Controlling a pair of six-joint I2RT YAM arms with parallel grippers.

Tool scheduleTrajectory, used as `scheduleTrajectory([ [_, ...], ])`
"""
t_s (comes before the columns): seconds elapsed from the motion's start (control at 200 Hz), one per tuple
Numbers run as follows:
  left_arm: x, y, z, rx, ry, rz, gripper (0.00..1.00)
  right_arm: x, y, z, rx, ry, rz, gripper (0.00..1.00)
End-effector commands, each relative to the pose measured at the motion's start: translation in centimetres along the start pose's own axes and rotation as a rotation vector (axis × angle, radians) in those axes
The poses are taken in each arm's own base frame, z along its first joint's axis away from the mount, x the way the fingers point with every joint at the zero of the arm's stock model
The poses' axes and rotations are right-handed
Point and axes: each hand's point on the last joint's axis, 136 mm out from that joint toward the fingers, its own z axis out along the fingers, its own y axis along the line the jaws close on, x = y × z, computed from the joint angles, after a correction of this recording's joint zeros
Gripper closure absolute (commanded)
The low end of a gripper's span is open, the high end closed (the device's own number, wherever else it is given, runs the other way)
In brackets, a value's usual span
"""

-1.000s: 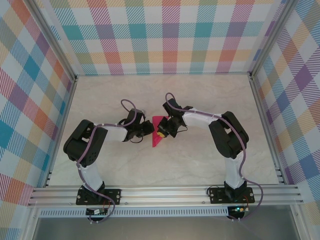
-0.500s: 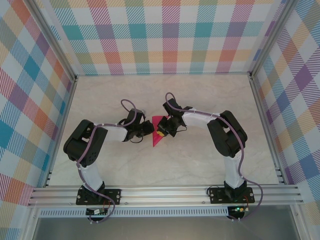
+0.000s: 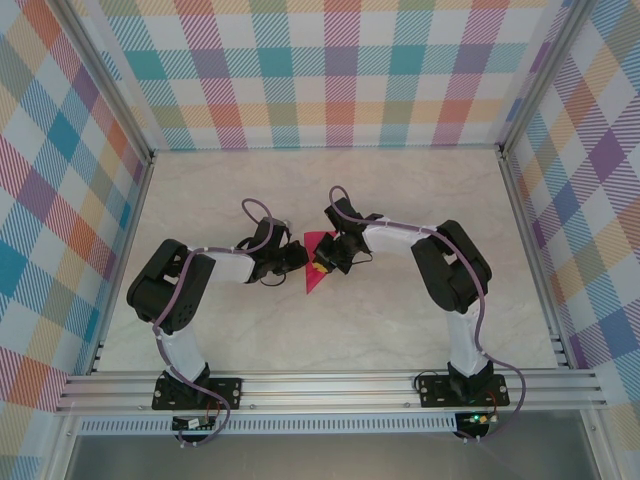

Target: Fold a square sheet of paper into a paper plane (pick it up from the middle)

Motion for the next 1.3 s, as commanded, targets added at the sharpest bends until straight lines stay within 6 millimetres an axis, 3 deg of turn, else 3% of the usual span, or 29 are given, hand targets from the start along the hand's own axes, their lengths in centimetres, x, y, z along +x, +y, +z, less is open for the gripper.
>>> scheduleTrajectory([
  [0.0,1.9,1.6,0.3,-0.032,0.071,-0.03,0.89,-0.7,0.6,0.3,-0.018,-0.008,0.007,0.97],
  [0.49,1.6,1.2,-0.1,-0.028,0.062,-0.03,0.89,-1.1,-0.1,0.9,0.007,-0.008,0.02,0.97],
  [0.725,-0.1,0.5,-2.5,-0.043,-0.014,-0.037,0.83,-1.2,-0.9,1.2,0.037,-0.01,0.036,0.96],
  [0.955,0.0,0.7,-3.9,-0.018,-0.024,-0.037,0.78,-1.1,-1.4,1.7,0.055,0.003,0.048,0.85],
  [1.295,0.4,1.1,-3.8,0.018,-0.006,-0.075,0.77,-1.1,-1.8,1.6,0.073,0.002,0.052,0.65],
])
